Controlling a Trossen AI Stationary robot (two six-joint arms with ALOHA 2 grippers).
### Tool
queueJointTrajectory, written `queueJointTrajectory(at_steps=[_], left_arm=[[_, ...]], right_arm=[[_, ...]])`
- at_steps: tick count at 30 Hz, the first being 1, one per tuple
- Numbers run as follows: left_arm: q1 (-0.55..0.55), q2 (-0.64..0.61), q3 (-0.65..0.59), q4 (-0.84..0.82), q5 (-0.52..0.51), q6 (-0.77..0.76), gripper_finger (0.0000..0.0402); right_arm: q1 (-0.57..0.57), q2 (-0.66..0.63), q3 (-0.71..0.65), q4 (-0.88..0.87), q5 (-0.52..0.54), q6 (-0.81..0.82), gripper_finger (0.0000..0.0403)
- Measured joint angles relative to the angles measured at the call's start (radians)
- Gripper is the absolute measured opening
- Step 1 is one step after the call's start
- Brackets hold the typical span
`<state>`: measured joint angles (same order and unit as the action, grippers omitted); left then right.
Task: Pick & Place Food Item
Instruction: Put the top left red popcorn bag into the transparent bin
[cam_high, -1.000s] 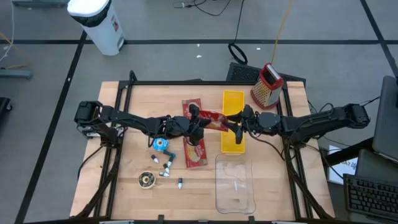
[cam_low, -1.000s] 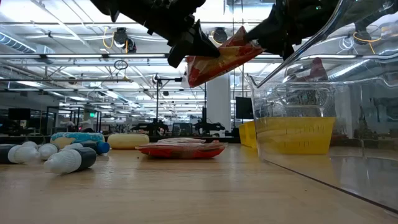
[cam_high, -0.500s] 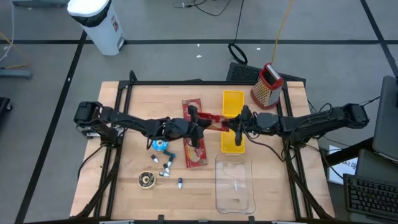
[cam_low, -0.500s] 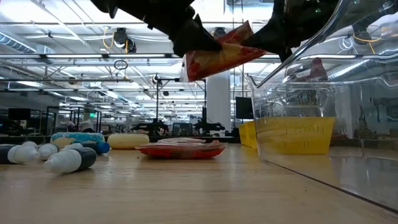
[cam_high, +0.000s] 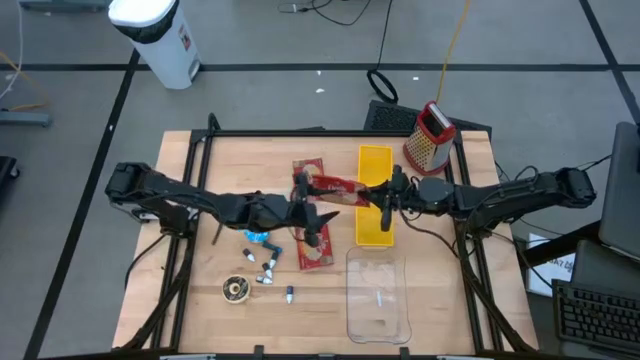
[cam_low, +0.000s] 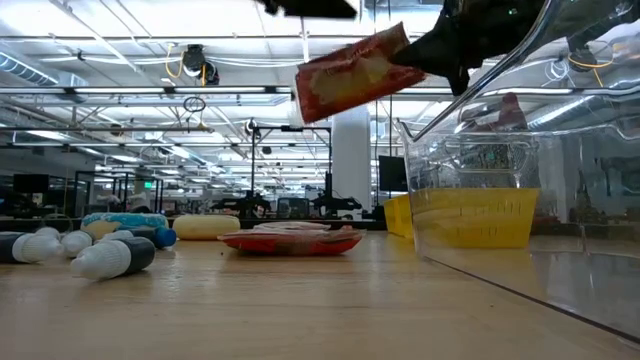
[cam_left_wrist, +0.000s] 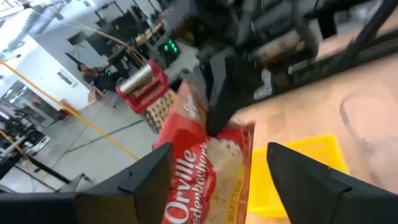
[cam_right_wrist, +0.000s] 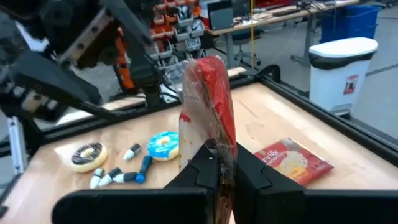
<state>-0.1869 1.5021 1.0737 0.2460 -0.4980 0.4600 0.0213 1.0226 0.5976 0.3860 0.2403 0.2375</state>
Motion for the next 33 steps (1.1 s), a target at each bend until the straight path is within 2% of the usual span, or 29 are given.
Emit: queueJointTrajectory(at_steps=[4, 8, 11, 15, 17, 21, 25, 33], left_arm=[[-0.006, -0.1, 0.0, -0.127, 0.013, -0.095, 0.0282], [0.032, -0.183, -0.015, -0.223, 0.129, -0.202, 0.0284], [0.064, -0.222, -0.051, -0.219, 0.213, -0.259, 0.0285], [0.101, -0.229, -0.091, -0.203, 0.236, -0.314, 0.0285], [0.114, -0.227, -0.109, -0.192, 0.235, -0.334, 0.0285], [0.14, -0.213, -0.133, -0.162, 0.235, -0.361, 0.0285], [0.159, -0.211, -0.15, -0.165, 0.231, -0.385, 0.0285], [0.167, -0.212, -0.154, -0.165, 0.228, -0.391, 0.0285]], right_arm=[[0.023, -0.047, 0.048, -0.06, -0.135, 0.027, 0.0005], [0.105, -0.034, 0.224, -0.353, -0.167, 0.03, 0.0005], [0.181, 0.028, 0.386, -0.613, -0.166, 0.03, 0.0005], [0.281, 0.125, 0.575, -0.913, -0.175, 0.076, 0.0005], [0.324, 0.166, 0.653, -1.007, -0.208, 0.119, 0.0005], [0.399, 0.227, 0.734, -1.062, -0.34, 0.171, 0.0005], [0.441, 0.259, 0.741, -1.092, -0.48, 0.224, 0.0005], [0.465, 0.389, 0.74, -1.146, -0.528, 0.243, 0.0005]])
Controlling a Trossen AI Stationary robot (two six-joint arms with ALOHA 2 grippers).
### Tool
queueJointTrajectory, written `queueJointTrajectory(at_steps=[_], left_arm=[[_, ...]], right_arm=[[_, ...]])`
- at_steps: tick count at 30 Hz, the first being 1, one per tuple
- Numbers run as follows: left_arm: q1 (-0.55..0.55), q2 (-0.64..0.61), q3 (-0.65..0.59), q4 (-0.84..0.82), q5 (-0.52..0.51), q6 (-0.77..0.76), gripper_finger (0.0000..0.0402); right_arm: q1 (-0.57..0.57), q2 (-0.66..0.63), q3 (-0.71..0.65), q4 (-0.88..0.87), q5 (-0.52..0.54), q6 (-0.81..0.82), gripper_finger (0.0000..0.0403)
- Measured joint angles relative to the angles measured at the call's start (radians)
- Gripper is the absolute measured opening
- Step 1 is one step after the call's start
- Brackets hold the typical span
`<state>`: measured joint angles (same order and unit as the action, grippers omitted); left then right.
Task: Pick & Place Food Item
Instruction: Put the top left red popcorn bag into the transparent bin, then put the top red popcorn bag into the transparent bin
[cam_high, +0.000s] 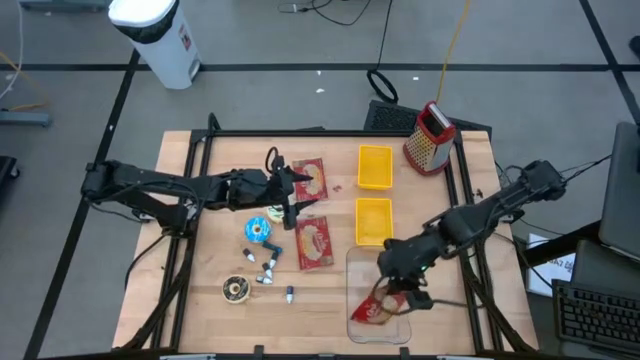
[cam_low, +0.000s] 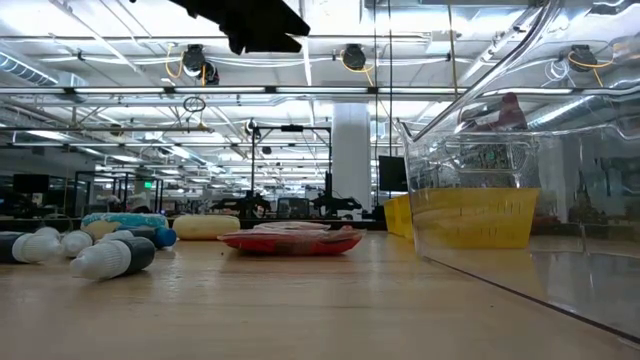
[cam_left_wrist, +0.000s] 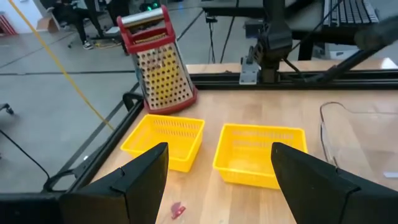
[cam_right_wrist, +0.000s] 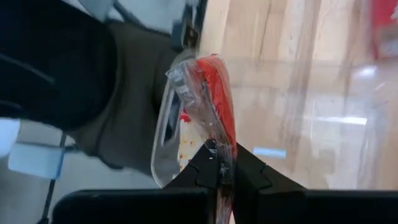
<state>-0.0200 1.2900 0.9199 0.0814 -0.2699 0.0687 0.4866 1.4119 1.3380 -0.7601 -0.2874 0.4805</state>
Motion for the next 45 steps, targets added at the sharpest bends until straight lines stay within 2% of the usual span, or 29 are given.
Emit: queueJointTrajectory(at_steps=[4, 10, 19, 22, 27, 36, 40, 45], left_arm=[[0.0, 0.0, 0.0, -0.001, 0.0, 0.001, 0.0285], [0.0, 0.0, 0.0, 0.0, -0.001, 0.012, 0.0285], [0.001, 0.0, 0.0, 0.001, -0.001, 0.014, 0.0285], [0.001, 0.0, 0.0, -0.002, -0.001, 0.014, 0.0285], [0.001, 0.0, 0.0, -0.002, -0.001, 0.012, 0.0285], [0.001, 0.0, 0.0, -0.003, -0.001, 0.012, 0.0285], [0.001, 0.0, 0.0, -0.003, -0.001, 0.012, 0.0285], [0.004, 0.0, 0.0, -0.016, -0.026, -0.046, 0.0285]], right_arm=[[0.0, 0.08, 0.0, -0.027, -0.06, -0.037, 0.0005], [-0.007, 0.154, 0.0, -0.055, -0.054, -0.105, 0.0025], [-0.029, 0.173, 0.0, -0.041, -0.049, -0.141, 0.0042], [-0.029, 0.171, 0.0, -0.03, -0.015, -0.175, 0.0049], [-0.029, 0.168, 0.0, -0.022, 0.02, -0.204, 0.0093], [-0.036, 0.159, 0.0, -0.031, 0.187, -0.295, 0.0202], [-0.056, 0.131, -0.001, -0.047, 0.187, -0.311, 0.0223], [-0.102, 0.07, -0.002, -0.061, 0.19, -0.311, 0.0227]])
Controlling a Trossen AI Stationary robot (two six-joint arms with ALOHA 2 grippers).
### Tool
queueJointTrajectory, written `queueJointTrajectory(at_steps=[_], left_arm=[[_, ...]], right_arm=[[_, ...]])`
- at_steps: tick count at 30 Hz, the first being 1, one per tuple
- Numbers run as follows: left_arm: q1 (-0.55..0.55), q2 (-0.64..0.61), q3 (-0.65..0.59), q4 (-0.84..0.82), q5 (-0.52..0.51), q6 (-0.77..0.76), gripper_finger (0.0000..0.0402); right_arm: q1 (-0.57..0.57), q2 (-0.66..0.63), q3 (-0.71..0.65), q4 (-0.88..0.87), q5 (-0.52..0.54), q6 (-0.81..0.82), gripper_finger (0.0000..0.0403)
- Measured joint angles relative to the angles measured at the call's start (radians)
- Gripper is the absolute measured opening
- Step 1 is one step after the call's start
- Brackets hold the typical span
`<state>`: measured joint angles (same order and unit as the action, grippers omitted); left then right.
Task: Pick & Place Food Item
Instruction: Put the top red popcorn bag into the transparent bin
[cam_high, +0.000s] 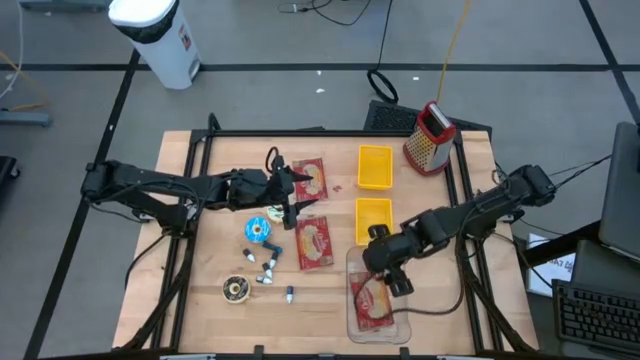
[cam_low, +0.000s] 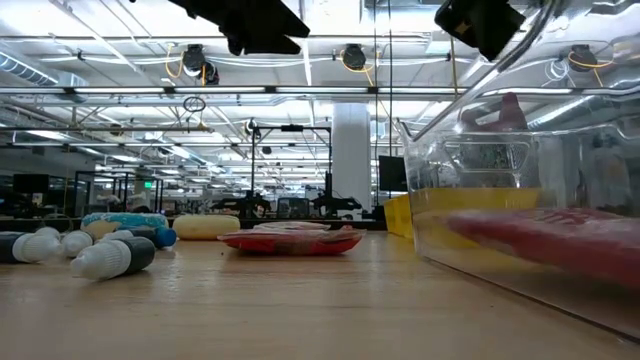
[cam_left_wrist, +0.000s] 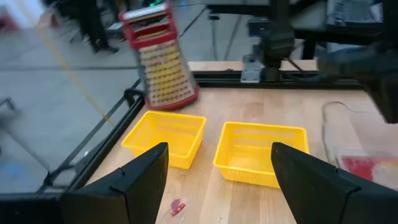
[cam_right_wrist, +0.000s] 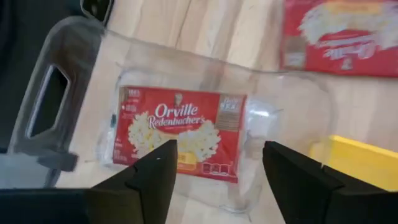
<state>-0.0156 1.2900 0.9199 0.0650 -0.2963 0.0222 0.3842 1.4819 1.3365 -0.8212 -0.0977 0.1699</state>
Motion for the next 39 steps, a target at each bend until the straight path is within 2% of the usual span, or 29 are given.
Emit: queueJointTrajectory(at_steps=[3, 7, 11, 16, 21, 29, 34, 39], left_arm=[[0.022, 0.012, 0.0, -0.049, -0.095, -0.092, 0.0285], [0.085, 0.033, 0.001, -0.165, -0.156, -0.237, 0.0285], [0.187, 0.083, -0.001, -0.236, -0.079, -0.398, 0.0285], [0.325, 0.199, 0.0, -0.244, 0.07, -0.517, 0.0285], [0.442, 0.324, 0.001, -0.246, 0.096, -0.547, 0.0285], [0.546, 0.481, 0.0, -0.184, 0.287, -0.608, 0.0285], [0.548, 0.525, 0.001, -0.131, 0.278, -0.608, 0.0285], [0.541, 0.538, 0.002, -0.09, 0.242, -0.607, 0.0285]], right_arm=[[-0.027, -0.054, 0.0, -0.024, 0.031, 0.001, 0.0221], [-0.049, -0.141, 0.0, -0.065, 0.169, 0.004, 0.0211], [-0.049, -0.231, -0.005, -0.089, 0.334, 0.005, 0.0205], [-0.049, -0.341, -0.085, -0.042, 0.465, 0.007, 0.0204], [-0.049, -0.436, -0.238, 0.103, 0.572, -0.065, 0.0204], [-0.049, -0.541, -0.502, 0.467, 0.679, -0.215, 0.0199], [-0.049, -0.583, -0.626, 0.676, 0.685, -0.288, 0.02], [-0.05, -0.597, -0.713, 0.813, 0.675, -0.295, 0.0197]])
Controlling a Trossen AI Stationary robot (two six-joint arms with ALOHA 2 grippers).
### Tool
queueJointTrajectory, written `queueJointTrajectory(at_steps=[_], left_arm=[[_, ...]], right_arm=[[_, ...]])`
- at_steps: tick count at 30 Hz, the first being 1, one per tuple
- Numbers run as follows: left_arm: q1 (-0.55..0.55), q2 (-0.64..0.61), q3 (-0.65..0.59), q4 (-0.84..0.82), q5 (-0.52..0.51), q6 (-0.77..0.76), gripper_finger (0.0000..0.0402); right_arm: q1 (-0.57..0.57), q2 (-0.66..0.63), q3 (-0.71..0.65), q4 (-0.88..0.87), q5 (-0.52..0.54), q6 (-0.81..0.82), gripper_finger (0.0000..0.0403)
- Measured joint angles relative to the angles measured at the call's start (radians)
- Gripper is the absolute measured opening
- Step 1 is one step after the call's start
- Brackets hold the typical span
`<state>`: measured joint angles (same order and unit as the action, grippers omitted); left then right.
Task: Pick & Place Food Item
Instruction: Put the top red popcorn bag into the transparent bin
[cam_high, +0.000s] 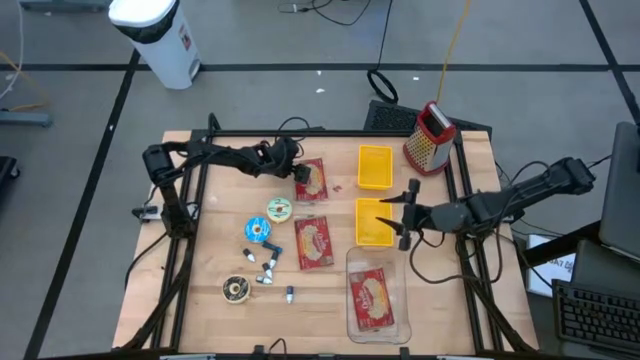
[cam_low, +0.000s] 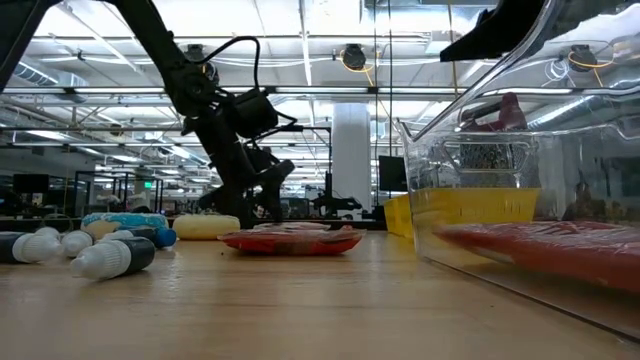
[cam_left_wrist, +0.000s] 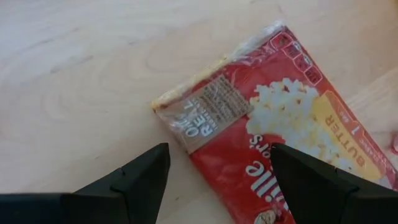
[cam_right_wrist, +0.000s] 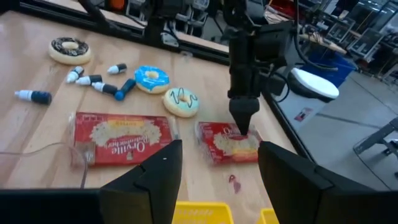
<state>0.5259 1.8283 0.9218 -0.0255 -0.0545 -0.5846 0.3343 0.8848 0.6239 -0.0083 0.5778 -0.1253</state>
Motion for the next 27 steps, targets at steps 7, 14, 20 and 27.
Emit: queueJointTrajectory(at_steps=[7, 14, 20, 27], left_arm=[[0.002, 0.006, -0.002, 0.058, 0.002, 0.007, 0.0269], [0.002, 0.005, -0.002, 0.058, 0.002, 0.037, 0.0161], [0.003, 0.005, -0.002, 0.058, 0.001, 0.082, 0.0068], [0.002, -0.027, -0.002, 0.065, -0.038, 0.215, 0.0007]], right_arm=[[0.0, 0.0, -0.053, 0.056, -0.002, 0.007, 0.0197], [0.0, 0.0, -0.053, 0.058, -0.002, 0.012, 0.0196], [0.0, 0.0, -0.053, 0.065, -0.002, 0.043, 0.0196], [0.0, 0.0, -0.053, 0.065, -0.002, 0.061, 0.0196]])
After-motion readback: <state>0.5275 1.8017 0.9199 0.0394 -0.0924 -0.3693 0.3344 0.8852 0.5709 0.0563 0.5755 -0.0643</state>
